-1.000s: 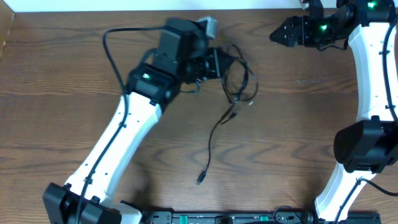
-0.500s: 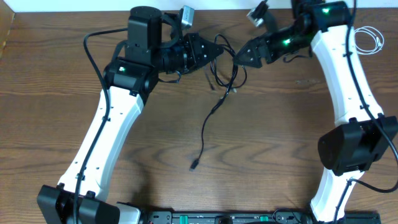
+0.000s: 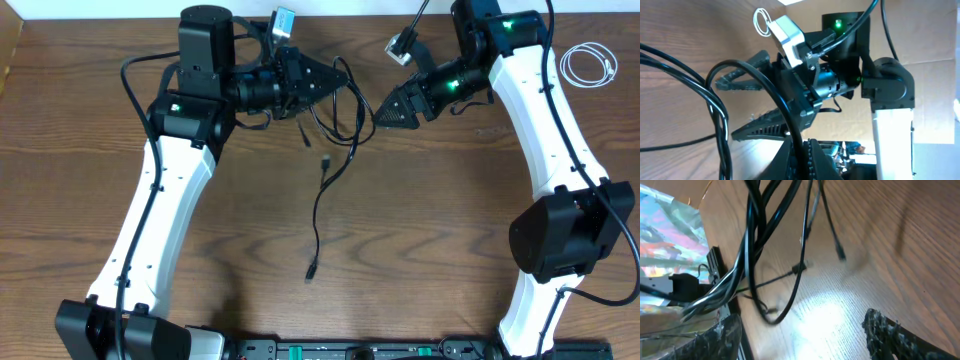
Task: Untangle cables
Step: 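Lift the black cable with left gripper and bring right gripper to it, then stretch the black cable apart, right gripper pulling rightward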
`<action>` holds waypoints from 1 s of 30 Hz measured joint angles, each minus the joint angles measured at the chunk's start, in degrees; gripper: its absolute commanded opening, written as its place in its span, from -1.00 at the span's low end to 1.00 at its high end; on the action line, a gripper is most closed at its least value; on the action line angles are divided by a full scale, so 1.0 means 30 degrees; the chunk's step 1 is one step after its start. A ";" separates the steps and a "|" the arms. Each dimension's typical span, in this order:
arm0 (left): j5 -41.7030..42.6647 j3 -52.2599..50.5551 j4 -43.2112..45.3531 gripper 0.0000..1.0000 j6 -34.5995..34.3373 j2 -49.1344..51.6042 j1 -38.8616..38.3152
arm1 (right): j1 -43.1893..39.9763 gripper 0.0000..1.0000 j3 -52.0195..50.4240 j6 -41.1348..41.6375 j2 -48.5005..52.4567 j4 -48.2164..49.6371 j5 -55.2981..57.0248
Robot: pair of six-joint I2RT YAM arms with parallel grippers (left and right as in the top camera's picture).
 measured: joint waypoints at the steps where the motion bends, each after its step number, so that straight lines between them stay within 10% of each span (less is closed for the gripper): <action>1: 0.0044 0.0000 0.0284 -0.85 -0.0350 0.0000 0.0007 | 0.0000 0.43 -0.0058 -0.0066 0.0000 -0.0036 0.0080; 6: 0.0153 -0.0029 0.2324 -0.85 -0.3643 0.0000 0.0007 | 0.0342 0.06 -0.0670 -0.0102 0.0000 0.0991 0.0393; 9: 0.0131 -0.0036 0.3002 -0.85 -0.5195 0.0000 0.0007 | 0.0962 -0.98 -0.0772 0.0809 0.0000 0.3082 0.0452; 30: -0.3395 -0.0131 0.6382 -0.85 -0.7395 0.0000 0.4073 | -0.5173 -0.98 -0.0809 1.3245 0.0000 -0.0831 1.7748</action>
